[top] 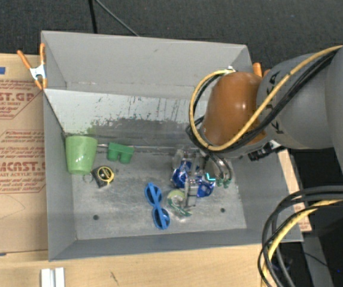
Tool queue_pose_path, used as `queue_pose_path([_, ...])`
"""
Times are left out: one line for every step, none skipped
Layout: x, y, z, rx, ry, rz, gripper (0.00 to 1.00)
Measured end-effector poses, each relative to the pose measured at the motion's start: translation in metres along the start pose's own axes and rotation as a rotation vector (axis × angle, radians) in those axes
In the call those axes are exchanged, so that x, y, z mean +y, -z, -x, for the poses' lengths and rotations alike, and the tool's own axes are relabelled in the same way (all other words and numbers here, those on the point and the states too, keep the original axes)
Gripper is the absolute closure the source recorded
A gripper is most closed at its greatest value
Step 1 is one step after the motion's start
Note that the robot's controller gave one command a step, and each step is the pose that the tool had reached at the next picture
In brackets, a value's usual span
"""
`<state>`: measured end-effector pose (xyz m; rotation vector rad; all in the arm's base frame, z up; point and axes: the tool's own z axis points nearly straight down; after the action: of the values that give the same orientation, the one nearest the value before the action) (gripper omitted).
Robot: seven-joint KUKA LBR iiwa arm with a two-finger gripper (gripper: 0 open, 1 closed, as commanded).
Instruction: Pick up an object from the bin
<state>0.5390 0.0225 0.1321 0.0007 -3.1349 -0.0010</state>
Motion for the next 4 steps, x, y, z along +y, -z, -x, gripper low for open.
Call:
queue_pose_path([-0.064,-0.065,0.007,-0.006,-0.020,-0.003,0.00])
queue_pose_path([-0.071,-0.063,-0.013,-0.006,0.099,-0.001,0.00])
queue_pose_path([-0.071,-0.063,-0.013,-0.007,0.099,0.000,1.00])
queue_pose_path([-0.071,-0.063,-0.013,-0.006,0.098,0.000,0.00])
